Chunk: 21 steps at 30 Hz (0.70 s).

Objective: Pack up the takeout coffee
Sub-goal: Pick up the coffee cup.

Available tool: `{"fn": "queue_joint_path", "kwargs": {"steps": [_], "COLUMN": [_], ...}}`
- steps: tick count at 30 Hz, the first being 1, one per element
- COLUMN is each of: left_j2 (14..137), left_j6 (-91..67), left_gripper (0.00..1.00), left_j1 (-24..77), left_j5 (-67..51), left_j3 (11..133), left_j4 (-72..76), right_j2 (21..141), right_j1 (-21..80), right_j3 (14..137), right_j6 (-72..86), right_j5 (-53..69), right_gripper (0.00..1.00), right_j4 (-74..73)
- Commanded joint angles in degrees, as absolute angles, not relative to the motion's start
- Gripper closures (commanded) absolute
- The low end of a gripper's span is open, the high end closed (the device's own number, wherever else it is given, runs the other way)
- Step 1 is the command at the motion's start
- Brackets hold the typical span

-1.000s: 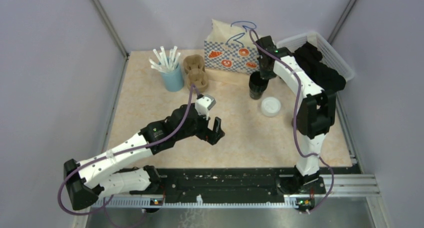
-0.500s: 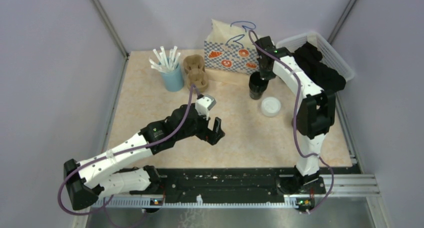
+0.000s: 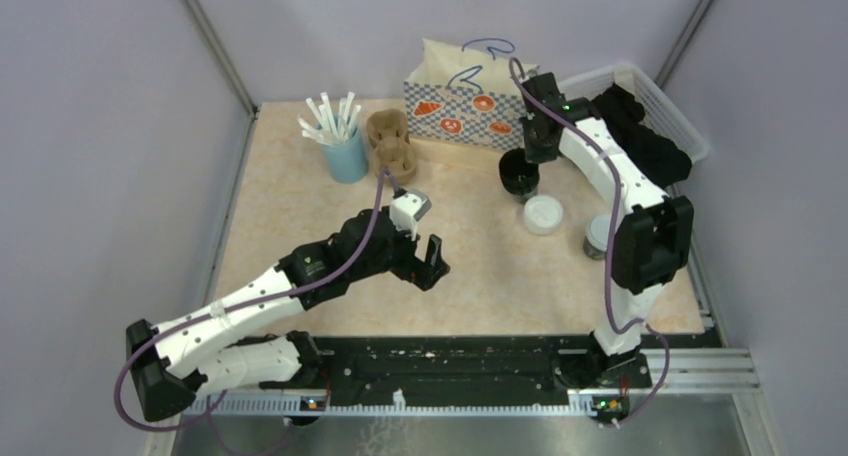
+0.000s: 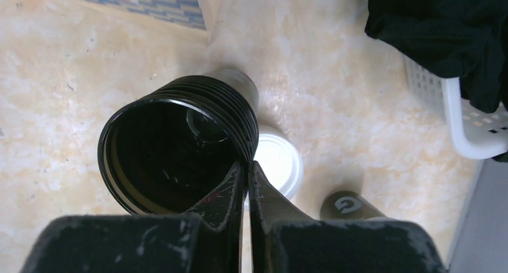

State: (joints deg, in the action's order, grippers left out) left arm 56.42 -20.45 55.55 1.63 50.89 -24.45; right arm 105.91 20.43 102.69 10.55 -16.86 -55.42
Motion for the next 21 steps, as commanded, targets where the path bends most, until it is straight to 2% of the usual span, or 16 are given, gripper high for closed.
{"fn": "queue_joint_path", "kwargs": {"steps": [1,7,21], "left_j2": [54.8,54.1,55.0], "left_j6": [-20.7,-21.2,-20.7], "left_gripper": [0.01,0.01,0.01], "left_j1": [55.4,55.4,55.4], "left_j5": [0.7,0.8,-1.8], "left_j3": [50.7,50.6,50.6], "left_j4": [-21.8,-22.1,-21.2], "right_j2": [100.6,95.8,100.4], "right_j1": [19.1,16.6,15.4], "right_j3": [98.0,94.7,95.3], "right_j6": [13.1,13.9,10.6], "right_j5": [-12.2,-7.7,-6.0], "right_gripper": [1.00,1.00,1.00], "right_j4": [-51.0,-46.8,-49.7]}}
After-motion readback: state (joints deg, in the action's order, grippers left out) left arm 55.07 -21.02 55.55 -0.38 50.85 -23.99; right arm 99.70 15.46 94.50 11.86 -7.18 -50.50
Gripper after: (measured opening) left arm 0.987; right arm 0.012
